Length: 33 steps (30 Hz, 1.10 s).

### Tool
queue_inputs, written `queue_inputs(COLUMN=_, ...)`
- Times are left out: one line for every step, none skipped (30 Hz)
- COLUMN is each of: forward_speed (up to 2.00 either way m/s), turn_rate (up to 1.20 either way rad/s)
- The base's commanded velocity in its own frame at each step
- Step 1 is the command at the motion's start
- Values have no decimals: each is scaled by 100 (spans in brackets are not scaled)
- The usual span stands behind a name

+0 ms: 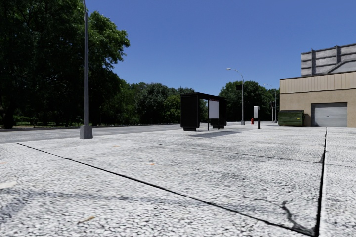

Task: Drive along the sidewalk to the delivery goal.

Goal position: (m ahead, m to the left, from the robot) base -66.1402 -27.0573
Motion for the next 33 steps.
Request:
queue_inputs(forward_speed=0, turn_rate=0)
queue_inputs(forward_speed=0, turn_rate=0)
queue_inputs(forward_speed=0, turn_rate=0)
queue_inputs(forward_speed=0, turn_rate=0)
queue_inputs(forward_speed=0, turn_rate=0)
queue_inputs(forward_speed=0, turn_rate=0)
queue_inputs(forward_speed=0, turn_rate=13)
queue_inputs(forward_speed=0, turn_rate=13)
queue_inputs(forward_speed=0, turn_rate=60)
queue_inputs(forward_speed=0, turn_rate=73)
queue_inputs(forward_speed=0, turn_rate=81)
queue_inputs(forward_speed=0, turn_rate=91)
queue_inputs(forward_speed=0, turn_rate=91)
queue_inputs(forward_speed=0, turn_rate=103)
queue_inputs(forward_speed=0, turn_rate=112)
queue_inputs(forward_speed=0, turn_rate=115)
queue_inputs(forward_speed=0, turn_rate=116)
queue_inputs(forward_speed=0, turn_rate=116)
queue_inputs(forward_speed=0, turn_rate=116)
queue_inputs(forward_speed=0, turn_rate=116)
queue_inputs(forward_speed=0, turn_rate=116)
queue_inputs(forward_speed=0, turn_rate=116)
queue_inputs(forward_speed=0, turn_rate=116)
queue_inputs(forward_speed=0, turn_rate=116)
queue_inputs(forward_speed=0, turn_rate=116)
queue_inputs(forward_speed=0, turn_rate=116)
queue_inputs(forward_speed=0, turn_rate=116)
queue_inputs(forward_speed=0, turn_rate=116)
queue_inputs(forward_speed=0, turn_rate=116)
queue_inputs(forward_speed=0, turn_rate=116)
queue_inputs(forward_speed=0, turn_rate=116)
queue_inputs(forward_speed=0, turn_rate=116)
queue_inputs(forward_speed=0, turn_rate=116)
